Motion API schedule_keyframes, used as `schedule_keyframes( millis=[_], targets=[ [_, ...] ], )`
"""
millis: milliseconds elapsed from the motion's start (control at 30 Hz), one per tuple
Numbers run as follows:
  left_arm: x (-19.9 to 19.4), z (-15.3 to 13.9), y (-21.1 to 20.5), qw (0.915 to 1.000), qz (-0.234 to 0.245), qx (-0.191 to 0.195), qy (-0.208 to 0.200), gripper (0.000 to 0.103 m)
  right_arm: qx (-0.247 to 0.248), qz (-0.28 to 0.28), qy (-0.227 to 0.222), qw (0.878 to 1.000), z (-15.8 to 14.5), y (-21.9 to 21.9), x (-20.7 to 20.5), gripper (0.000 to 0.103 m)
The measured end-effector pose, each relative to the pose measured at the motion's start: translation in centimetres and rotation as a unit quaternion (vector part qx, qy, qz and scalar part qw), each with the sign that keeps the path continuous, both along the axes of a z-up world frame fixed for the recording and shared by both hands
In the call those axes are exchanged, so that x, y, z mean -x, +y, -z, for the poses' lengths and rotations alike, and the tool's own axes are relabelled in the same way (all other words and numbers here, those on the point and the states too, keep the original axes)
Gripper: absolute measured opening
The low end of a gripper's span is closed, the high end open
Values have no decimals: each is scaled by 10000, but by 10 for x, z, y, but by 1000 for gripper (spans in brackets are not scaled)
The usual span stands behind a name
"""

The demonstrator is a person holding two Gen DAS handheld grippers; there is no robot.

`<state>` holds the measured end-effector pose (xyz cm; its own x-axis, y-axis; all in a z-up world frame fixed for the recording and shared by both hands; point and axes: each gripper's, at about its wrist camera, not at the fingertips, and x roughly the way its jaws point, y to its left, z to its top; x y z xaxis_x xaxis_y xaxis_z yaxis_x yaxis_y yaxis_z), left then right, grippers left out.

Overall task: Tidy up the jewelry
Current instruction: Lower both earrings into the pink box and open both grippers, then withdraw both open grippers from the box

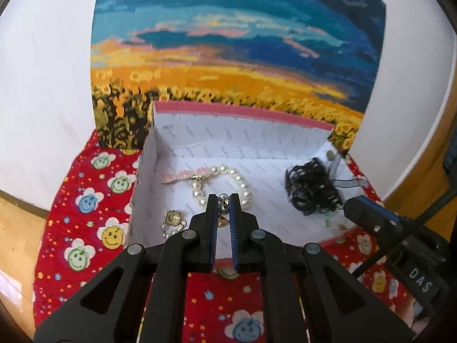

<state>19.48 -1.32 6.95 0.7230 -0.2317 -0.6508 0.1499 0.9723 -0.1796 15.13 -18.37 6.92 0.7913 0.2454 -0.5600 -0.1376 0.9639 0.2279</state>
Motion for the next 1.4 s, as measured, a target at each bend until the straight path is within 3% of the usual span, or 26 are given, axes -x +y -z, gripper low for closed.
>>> schedule_keyframes(
  millis=[367, 700, 933, 1400],
  targets=[
    [-20, 32, 3, 9994, -60, -77, 337, 6, 190, 83, 220, 9995, 32, 3, -23, 17],
    [-16, 33, -2, 9993, -69, -314, 212, 6, 295, 104, 286, 9991, 37, 5, -23, 19],
    [-16, 30, -2, 9991, -66, -322, 278, 7, 184, -36, 230, 9996, 33, 11, -19, 45],
    [16, 1, -2, 9988, -63, -392, 297, 8, -22, 15, -177, 9998, -6, -3, 18, 76]
  ],
)
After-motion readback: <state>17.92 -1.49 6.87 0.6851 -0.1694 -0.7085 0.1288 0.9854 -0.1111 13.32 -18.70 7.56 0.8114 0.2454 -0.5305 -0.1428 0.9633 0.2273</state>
